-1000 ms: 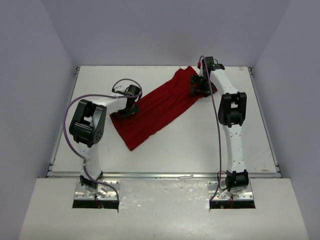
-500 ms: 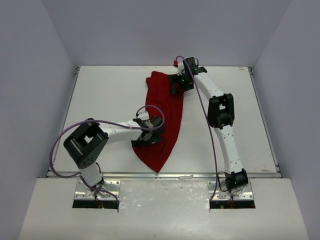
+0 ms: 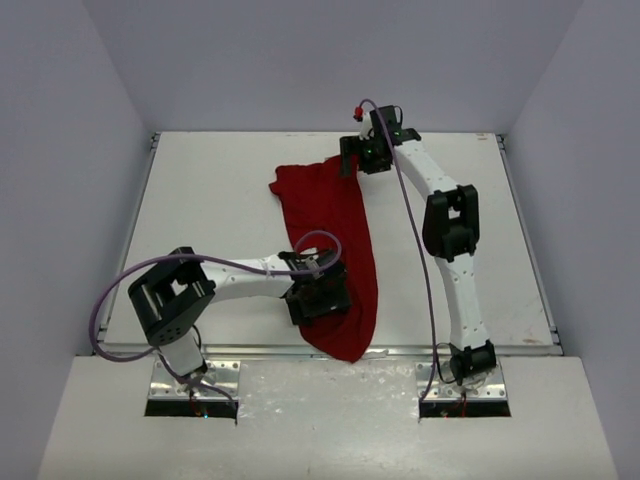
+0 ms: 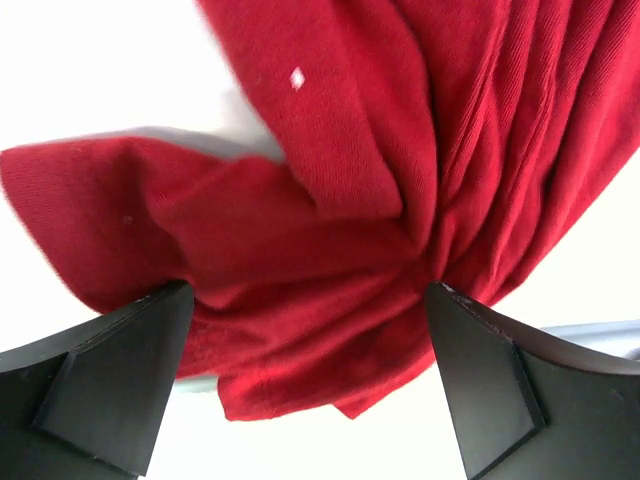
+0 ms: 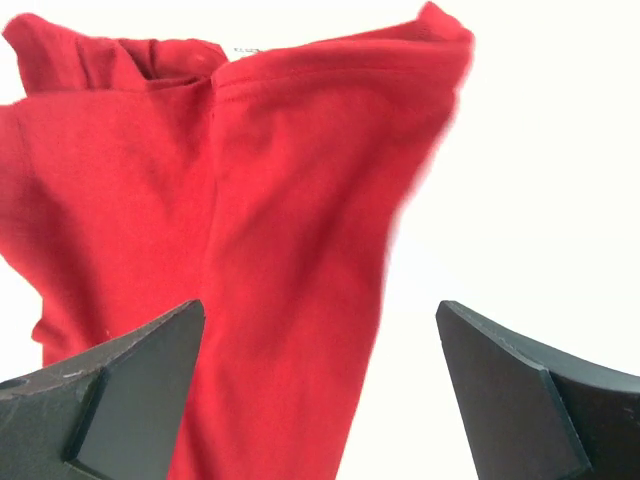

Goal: Fold and stack the t-shirts

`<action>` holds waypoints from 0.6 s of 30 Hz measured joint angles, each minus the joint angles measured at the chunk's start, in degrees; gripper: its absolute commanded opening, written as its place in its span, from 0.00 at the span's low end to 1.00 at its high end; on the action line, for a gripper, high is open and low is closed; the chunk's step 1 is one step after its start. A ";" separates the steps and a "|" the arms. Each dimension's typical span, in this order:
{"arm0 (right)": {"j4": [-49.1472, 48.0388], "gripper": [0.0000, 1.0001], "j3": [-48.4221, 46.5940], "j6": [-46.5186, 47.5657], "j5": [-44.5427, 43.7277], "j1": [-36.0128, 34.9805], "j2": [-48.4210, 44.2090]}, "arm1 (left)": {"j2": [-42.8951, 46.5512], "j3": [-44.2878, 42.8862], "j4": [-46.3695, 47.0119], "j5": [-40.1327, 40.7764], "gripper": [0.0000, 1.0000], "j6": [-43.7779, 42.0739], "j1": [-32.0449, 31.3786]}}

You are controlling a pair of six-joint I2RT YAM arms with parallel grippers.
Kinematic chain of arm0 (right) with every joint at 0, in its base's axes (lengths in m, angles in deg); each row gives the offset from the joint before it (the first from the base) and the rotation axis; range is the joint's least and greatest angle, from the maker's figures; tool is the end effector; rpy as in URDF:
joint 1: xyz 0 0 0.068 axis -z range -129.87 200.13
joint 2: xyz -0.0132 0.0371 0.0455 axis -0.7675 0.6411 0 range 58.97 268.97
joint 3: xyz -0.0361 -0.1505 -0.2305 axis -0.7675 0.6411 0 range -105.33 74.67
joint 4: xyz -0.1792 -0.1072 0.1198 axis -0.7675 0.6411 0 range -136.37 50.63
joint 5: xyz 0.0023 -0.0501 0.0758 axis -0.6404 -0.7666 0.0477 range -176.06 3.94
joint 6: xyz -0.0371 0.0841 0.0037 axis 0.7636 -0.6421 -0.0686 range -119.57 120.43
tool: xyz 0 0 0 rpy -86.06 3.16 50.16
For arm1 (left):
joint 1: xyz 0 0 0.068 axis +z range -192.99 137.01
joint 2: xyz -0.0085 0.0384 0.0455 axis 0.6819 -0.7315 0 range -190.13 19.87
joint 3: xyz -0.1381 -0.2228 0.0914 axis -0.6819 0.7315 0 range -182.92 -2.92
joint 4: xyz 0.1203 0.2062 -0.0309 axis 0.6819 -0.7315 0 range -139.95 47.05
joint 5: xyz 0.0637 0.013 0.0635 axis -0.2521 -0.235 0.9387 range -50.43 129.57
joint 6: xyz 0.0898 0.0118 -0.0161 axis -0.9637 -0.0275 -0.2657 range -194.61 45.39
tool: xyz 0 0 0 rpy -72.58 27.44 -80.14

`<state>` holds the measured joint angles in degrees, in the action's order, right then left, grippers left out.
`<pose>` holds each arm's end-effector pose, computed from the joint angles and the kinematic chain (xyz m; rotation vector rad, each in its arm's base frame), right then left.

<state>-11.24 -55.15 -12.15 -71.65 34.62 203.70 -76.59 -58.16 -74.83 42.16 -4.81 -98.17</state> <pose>0.5429 0.1721 0.1515 -0.1770 2.4710 0.5218 0.1759 -0.2464 0.1295 -0.3844 2.9192 -0.3572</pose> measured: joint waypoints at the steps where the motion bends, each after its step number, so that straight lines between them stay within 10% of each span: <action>1: 0.35 0.99 2.47 -0.74 -1.64 0.00 -2.71 | 0.11 0.00 0.15 -0.35 1.00 0.72 0.02; 9: -1.49 0.99 39.47 -8.66 -11.13 -0.37 -42.75 | 7.98 -1.07 -5.18 4.66 1.00 4.11 2.12; 18: -3.76 0.99 79.36 -16.28 -15.04 -9.66 -66.58 | 15.02 -13.29 -10.21 13.40 1.00 -9.11 10.78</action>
<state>-15.00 24.21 -28.44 -86.69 24.96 137.12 -61.58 -71.45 -85.04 55.55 -13.93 -87.39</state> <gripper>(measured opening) 0.992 1.001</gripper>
